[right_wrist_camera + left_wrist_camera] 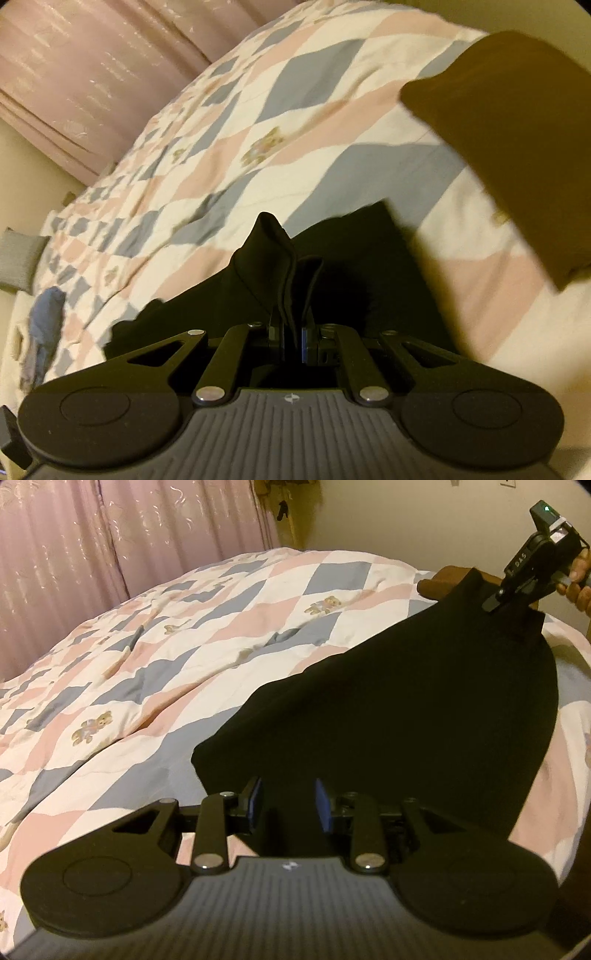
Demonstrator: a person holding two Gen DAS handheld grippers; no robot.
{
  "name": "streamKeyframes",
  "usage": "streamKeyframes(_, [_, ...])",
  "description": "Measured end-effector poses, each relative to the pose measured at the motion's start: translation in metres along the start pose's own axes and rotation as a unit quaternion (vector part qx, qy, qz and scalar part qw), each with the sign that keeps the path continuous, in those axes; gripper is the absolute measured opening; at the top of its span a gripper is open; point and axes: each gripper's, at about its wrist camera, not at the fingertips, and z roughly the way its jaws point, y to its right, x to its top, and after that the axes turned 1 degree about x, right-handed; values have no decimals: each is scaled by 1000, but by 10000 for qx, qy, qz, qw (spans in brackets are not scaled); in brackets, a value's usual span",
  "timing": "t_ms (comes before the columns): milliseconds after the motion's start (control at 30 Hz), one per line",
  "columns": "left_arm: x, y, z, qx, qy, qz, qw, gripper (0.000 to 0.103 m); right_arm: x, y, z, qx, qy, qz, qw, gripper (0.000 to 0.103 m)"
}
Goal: Fold clothes
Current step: 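Lift the sweatpants end and fold it over toward the other end with both grippers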
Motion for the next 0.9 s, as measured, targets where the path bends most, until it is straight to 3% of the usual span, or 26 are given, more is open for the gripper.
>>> streamKeyframes(167, [5,2,6,16,11,122,9999,27,6,23,4,-38,-67,184,9998,12])
streamKeyframes(300, [9,3,10,36,35,237,9997,27,-11,9,-7,-403,453,-206,9979,21])
streamKeyframes(367, [15,-4,11,-4,81,322,9994,27,-19,2,-13,-585,712,-401,9949,32])
streamKeyframes(467, [28,-12,17,-374,92,486,9981,26,-31,-8,-21,-857,1098,-692,9878,31])
streamKeyframes(567, [35,-18,26,-1194,40,680,9905,27,-43,-19,-30,-1125,1481,-981,9776,31])
streamKeyframes(667, [33,-26,34,-2048,-38,921,9745,29,-63,-27,-17,-1151,1223,-1416,9756,29])
streamKeyframes(700, [31,-29,38,-2257,-122,989,9691,29,-66,-22,-10,-1375,1069,-1432,9743,29])
streamKeyframes(767, [36,-31,46,-2220,-97,1032,9695,29,-70,-6,-5,-1766,988,-1261,9711,21])
streamKeyframes(800, [38,-32,50,-2202,-85,1053,9697,29,-71,3,-7,-1926,1024,-1101,9697,23])
streamKeyframes(833, [40,-33,54,-2184,-72,1075,9699,29,-71,6,-14,-1993,1113,-968,9688,31])
streamKeyframes(900, [45,-35,62,-2147,-47,1117,9703,29,-72,-2,-26,-1931,1342,-989,9669,32])
